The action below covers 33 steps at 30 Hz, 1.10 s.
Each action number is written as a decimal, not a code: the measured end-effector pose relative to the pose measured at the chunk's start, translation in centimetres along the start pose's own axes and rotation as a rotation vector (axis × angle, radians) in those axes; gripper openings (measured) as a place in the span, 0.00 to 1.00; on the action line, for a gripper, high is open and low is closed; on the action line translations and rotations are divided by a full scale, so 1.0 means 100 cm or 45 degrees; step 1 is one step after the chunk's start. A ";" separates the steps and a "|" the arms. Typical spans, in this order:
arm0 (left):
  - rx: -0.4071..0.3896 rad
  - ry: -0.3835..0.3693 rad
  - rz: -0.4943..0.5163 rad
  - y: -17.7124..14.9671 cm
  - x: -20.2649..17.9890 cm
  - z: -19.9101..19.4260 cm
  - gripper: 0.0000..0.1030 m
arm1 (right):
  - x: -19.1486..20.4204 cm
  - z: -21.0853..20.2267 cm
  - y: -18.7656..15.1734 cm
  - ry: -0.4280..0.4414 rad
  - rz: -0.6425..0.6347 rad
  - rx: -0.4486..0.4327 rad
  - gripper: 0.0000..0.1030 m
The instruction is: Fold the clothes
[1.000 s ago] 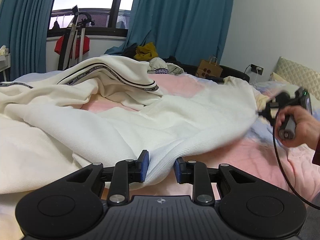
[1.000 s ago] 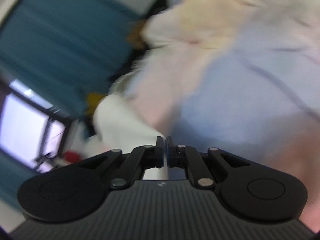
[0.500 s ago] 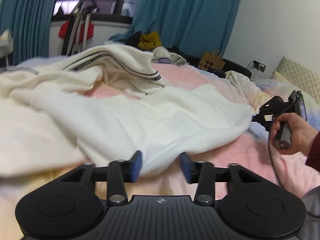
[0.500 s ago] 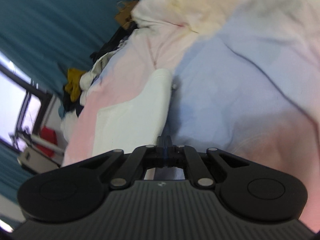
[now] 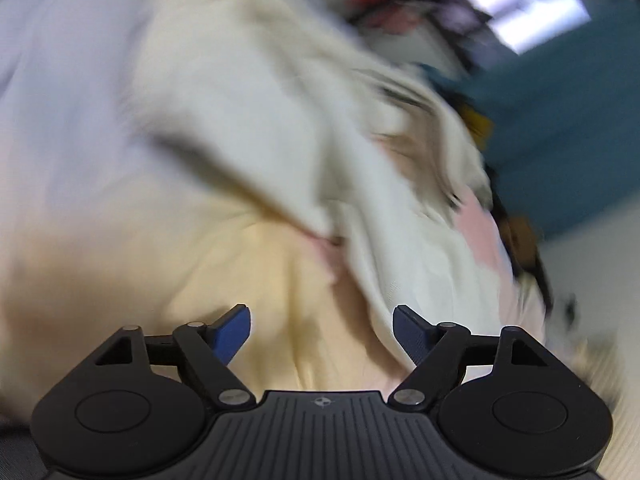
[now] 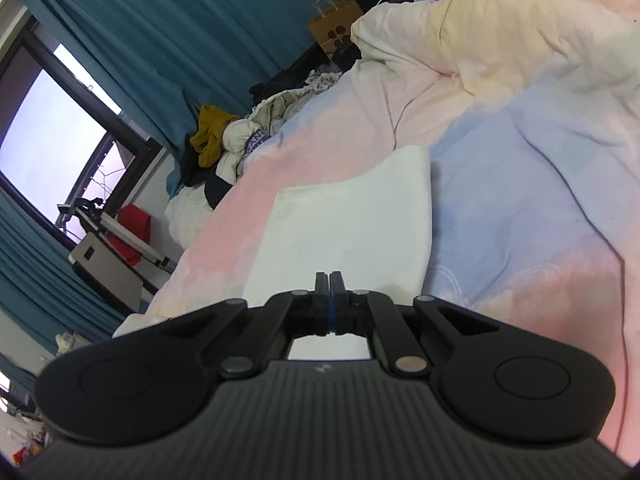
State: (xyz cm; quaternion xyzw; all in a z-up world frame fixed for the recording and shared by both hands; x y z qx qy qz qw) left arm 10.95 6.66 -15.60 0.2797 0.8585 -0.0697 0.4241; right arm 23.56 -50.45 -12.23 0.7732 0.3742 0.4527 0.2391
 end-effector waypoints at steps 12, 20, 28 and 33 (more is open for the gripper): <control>-0.179 -0.253 -0.597 0.097 0.034 0.023 0.67 | -0.023 0.016 -0.012 -0.088 0.093 0.059 0.04; -0.332 -0.346 -0.506 0.137 0.021 -0.032 0.02 | -0.032 0.023 -0.015 -0.076 0.156 0.045 0.04; -0.584 -0.261 -0.301 0.188 0.014 -0.161 0.02 | -0.049 0.016 -0.012 -0.060 0.274 0.015 0.05; -0.610 -0.231 -0.377 0.206 0.047 -0.184 0.02 | -0.068 0.017 -0.009 -0.068 0.405 -0.006 0.05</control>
Point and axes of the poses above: each gripper's, at about its wrist camera, not at the fingertips, and z roughly the way its jaws point, x to its left, y to its top, the point moved 9 cm from there along z, roughly the way its jaws point, and after that the axes turned 14 degrees about -z, right-handed, at the moved point
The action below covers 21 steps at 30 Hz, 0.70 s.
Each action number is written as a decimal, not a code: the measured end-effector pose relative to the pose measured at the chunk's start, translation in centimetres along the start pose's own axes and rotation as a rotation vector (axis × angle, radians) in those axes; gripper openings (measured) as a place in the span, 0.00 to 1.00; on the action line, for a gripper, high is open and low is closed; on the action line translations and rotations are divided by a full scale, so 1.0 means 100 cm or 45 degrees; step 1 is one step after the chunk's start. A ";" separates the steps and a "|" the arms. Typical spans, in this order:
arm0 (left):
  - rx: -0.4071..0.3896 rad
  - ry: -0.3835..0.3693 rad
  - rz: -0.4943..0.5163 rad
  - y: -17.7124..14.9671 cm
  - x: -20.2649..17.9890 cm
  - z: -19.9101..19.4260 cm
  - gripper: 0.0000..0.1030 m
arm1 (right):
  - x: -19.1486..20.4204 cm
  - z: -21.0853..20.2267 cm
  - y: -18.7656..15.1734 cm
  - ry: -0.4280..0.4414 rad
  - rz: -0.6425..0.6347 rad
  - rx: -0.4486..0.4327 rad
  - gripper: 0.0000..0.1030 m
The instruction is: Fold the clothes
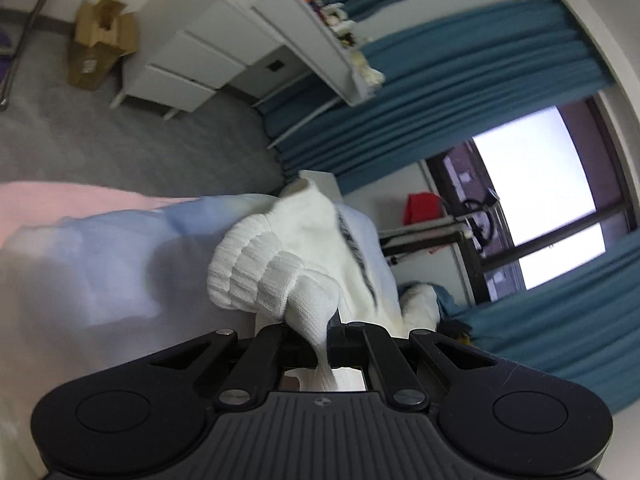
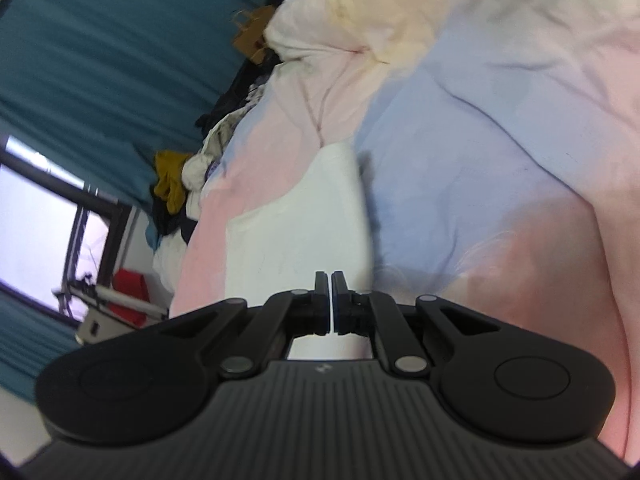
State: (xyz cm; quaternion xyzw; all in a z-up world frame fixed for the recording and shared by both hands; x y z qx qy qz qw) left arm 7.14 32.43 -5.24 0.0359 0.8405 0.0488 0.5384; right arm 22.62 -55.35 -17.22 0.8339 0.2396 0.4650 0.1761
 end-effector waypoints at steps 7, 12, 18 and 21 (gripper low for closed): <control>0.001 0.015 -0.133 0.016 0.039 -0.001 0.02 | -0.018 0.037 0.002 -0.040 0.022 0.034 0.27; 0.002 0.014 -0.154 0.012 0.047 0.000 0.03 | -0.017 0.069 -0.008 0.037 0.118 0.035 0.45; 0.021 0.006 -0.239 0.015 0.060 0.011 0.03 | -0.007 0.076 0.005 0.178 0.158 -0.108 0.45; 0.021 0.028 -0.198 0.015 0.060 0.015 0.03 | -0.004 0.082 0.005 0.140 0.122 -0.092 0.45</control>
Point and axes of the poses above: each gripper's, at about its wrist camera, not at the fingertips, and z roughly the way its jaws point, x to its left, y to its top, the point moved 9 cm from there along z, roughly the way its jaws point, and after that the axes turned 14 degrees about -z, right-handed, at the moved point
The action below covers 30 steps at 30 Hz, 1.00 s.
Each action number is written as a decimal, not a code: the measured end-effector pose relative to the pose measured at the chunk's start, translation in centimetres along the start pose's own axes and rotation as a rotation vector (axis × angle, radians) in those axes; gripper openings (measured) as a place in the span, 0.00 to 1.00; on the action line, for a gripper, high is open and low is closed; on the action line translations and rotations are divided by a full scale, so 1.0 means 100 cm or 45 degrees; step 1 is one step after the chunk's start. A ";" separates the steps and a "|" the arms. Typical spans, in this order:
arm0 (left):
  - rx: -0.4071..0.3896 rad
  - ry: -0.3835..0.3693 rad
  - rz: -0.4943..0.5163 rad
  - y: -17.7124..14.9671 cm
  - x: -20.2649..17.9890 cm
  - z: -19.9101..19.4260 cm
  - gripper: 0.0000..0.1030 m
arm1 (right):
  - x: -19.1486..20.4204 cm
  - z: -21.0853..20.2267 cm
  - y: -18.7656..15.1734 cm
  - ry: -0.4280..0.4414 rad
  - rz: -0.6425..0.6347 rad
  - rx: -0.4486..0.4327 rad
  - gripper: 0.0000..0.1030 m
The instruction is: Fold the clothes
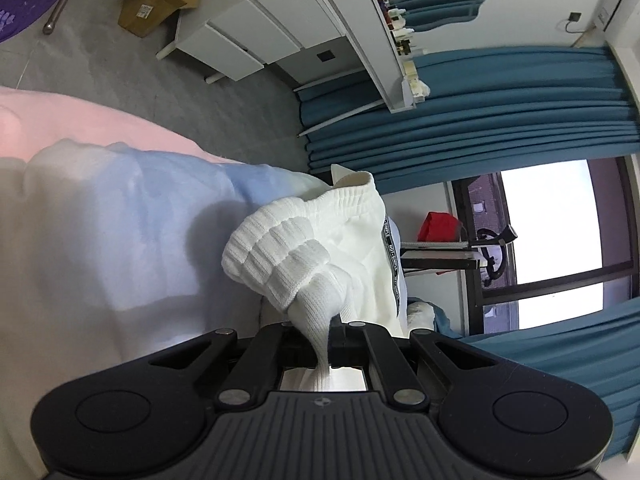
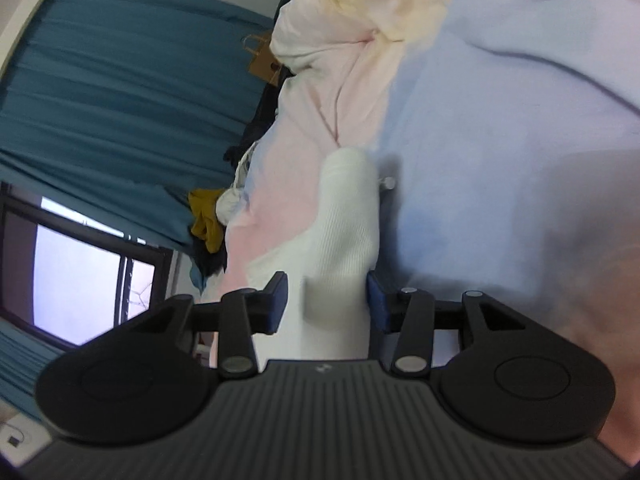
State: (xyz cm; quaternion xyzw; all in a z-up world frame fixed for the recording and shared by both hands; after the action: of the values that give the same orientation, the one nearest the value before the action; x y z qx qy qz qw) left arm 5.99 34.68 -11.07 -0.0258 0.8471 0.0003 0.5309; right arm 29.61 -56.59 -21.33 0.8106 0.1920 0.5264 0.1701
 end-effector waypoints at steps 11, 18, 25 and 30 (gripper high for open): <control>-0.007 0.101 0.127 -0.005 -0.006 0.002 0.04 | 0.010 0.018 -0.020 -0.151 -0.274 0.072 0.31; -0.019 0.157 0.242 -0.008 -0.018 -0.002 0.04 | 0.010 0.000 -0.013 -0.162 -0.249 0.038 0.06; -0.011 0.219 0.338 -0.013 -0.029 -0.011 0.03 | 0.005 -0.065 0.005 -0.238 -0.165 -0.097 0.06; 0.023 0.295 0.322 -0.007 -0.020 -0.005 0.03 | -0.039 -0.094 0.001 -0.405 0.000 -0.026 0.06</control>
State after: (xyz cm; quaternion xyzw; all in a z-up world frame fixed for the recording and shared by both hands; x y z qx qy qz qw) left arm 6.45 34.03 -9.09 0.0860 0.8990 0.0567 0.4257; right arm 19.56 -57.89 -20.76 0.8820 0.1574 0.3931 0.2065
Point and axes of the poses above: each gripper's, at about its wrist camera, not at the fingertips, and z roughly the way its jaws point, x to its left, y to its top, the point moved 9 cm from there along z, roughly the way its jaws point, and after that the axes turned 14 degrees about -z, right-handed, at the moved point
